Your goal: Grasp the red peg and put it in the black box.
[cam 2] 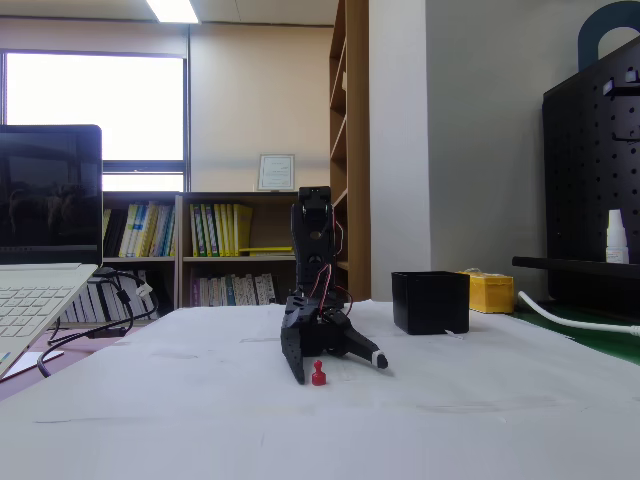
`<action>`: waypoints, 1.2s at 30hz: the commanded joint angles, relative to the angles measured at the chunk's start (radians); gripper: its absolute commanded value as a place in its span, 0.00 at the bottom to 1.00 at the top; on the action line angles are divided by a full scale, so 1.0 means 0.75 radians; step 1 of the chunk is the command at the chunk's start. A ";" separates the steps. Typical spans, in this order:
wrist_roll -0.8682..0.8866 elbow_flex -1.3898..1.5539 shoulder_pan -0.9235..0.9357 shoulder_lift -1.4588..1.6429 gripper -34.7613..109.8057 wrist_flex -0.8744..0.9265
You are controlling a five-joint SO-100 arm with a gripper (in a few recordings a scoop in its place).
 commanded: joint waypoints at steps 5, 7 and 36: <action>-0.004 0.045 -0.004 0.000 0.54 0.006; -0.004 0.047 -0.010 0.002 0.54 0.006; 0.004 0.041 -0.025 0.002 0.53 0.006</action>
